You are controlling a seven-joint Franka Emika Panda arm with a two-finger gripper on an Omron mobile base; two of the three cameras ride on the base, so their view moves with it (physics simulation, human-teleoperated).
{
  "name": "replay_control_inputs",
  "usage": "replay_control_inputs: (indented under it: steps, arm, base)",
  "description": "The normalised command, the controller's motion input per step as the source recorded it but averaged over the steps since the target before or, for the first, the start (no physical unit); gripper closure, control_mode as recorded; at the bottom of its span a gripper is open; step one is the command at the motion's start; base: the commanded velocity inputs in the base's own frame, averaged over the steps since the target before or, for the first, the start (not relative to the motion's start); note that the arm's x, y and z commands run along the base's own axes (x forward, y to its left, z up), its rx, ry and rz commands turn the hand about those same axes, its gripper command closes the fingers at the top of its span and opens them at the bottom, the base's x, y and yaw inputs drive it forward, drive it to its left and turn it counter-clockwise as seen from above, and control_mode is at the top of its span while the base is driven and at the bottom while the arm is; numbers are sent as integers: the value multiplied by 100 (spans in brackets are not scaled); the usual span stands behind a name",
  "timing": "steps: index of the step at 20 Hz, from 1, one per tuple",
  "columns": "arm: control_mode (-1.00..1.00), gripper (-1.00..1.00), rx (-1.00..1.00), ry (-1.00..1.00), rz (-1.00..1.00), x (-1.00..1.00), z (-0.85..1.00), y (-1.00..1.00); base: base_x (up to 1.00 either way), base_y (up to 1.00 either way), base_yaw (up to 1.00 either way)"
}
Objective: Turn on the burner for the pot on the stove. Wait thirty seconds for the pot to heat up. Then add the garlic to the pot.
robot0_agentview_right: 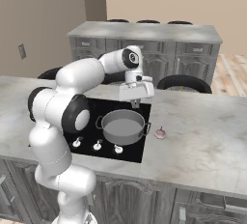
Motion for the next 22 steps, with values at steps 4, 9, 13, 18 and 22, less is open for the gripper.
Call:
replay_control_inputs:
  steps: [4,9,13,18,22]
  arm:
    - [-100,100,0,0,0,0,0,0]
    - [-100,100,0,0,0,0,0,0]
    - [-100,100,0,0,0,0,0,0]
    - [-100,100,0,0,0,0,0,0]
    - [-100,100,0,0,0,0,0,0]
  base:
    - [0,0,0]
    - [0,0,0]
    - [0,0,0]
    - [0,0,0]
    - [0,0,0]
